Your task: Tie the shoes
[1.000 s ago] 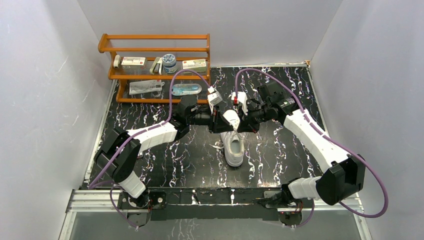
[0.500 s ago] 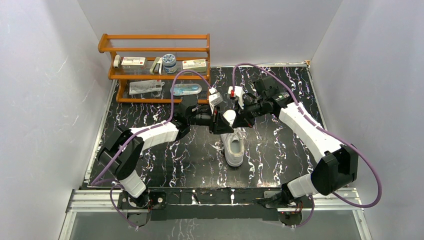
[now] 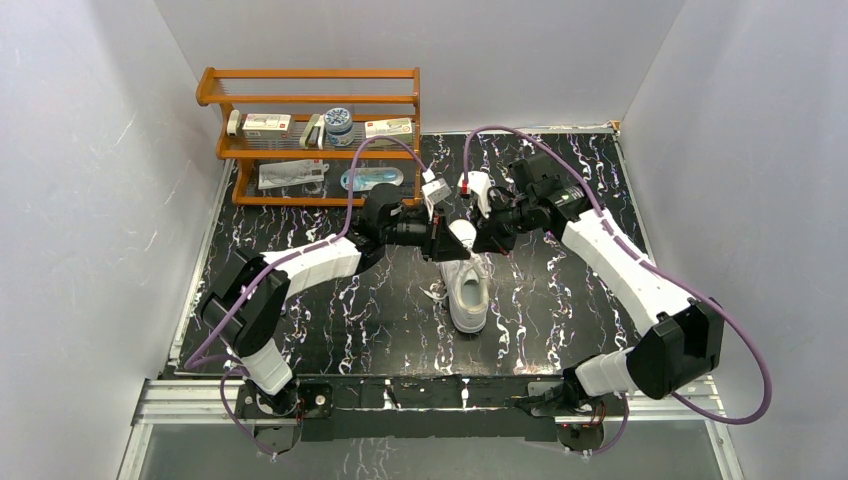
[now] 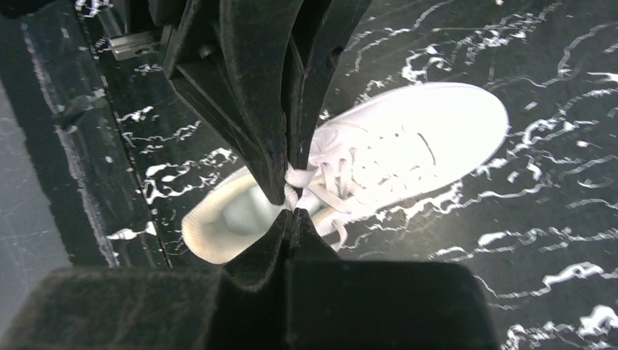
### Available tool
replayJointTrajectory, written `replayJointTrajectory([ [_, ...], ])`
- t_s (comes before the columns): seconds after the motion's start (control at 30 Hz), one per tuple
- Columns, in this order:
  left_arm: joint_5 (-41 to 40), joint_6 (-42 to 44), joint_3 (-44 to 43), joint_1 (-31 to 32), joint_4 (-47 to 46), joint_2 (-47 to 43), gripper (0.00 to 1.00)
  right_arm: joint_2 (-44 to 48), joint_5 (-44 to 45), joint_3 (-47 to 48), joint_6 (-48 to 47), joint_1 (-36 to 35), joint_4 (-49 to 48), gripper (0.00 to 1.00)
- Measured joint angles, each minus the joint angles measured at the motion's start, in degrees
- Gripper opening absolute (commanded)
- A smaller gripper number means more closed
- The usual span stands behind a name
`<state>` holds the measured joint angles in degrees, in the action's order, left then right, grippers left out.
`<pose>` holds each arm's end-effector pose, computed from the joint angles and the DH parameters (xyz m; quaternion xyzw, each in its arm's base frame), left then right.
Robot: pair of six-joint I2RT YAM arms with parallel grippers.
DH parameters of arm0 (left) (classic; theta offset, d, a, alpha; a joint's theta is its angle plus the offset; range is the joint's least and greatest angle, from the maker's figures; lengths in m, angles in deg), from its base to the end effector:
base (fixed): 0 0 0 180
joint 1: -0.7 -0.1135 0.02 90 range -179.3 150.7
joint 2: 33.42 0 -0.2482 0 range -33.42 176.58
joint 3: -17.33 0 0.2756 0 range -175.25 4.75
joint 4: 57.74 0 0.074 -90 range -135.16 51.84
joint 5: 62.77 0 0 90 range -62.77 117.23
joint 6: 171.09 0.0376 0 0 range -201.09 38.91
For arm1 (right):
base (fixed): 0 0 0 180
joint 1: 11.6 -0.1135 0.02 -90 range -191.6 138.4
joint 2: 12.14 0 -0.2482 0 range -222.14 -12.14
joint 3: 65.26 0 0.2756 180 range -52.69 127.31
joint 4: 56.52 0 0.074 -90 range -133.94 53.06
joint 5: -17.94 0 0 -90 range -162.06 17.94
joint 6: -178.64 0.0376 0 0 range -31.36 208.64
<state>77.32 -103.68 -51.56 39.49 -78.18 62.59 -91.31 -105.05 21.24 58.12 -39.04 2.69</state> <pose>0.2849 -0.2660 0.2233 0.3740 0.6305 -0.5793 0.3564 0.2673 0.1619 0.3094 -0.5202 0.7479 0.2599 0.3202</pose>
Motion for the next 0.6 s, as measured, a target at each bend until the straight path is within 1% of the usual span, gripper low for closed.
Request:
replayJointTrajectory([
  [0.07,-1.16,-0.66,-1.05,0.00,2.58,0.00,0.00,0.83,2.08,-0.04,1.07,-0.24,-0.04,0.09],
  [0.23,-3.37,-4.85,-2.36,0.00,7.26,0.00,0.00,2.47,6.86,-2.27,5.57,-0.87,-2.19,0.23],
  [0.3,-3.89,-6.54,-2.47,-0.02,8.63,0.00,0.00,2.84,9.38,-4.48,8.07,-1.14,-4.15,0.25],
  [0.43,-4.48,-9.46,-2.47,-0.02,10.10,0.00,0.00,5.01,13.57,-11.85,11.82,-1.25,-9.40,0.27],
  [0.47,-4.63,-9.99,-2.47,-0.02,10.21,-0.02,0.00,5.86,15.06,-14.12,12.90,-1.25,-11.08,0.27],
  [0.5,-4.70,-10.36,-2.47,-0.02,10.43,-0.07,0.00,6.43,16.15,-15.56,13.75,-1.25,-12.22,0.21],
  [0.53,-4.76,-10.64,-2.47,-0.02,10.71,-0.11,0.00,7.02,17.22,-16.94,14.36,-1.25,-13.38,0.10],
  [0.57,-4.85,-10.69,-2.47,-0.02,10.91,-0.11,0.00,7.50,18.08,-18.03,14.80,-1.25,-14.49,0.03],
  [0.6,-4.94,-10.69,-2.47,-0.02,11.08,-0.11,0.00,7.87,18.67,-18.80,15.30,-1.25,-15.61,0.00],
])
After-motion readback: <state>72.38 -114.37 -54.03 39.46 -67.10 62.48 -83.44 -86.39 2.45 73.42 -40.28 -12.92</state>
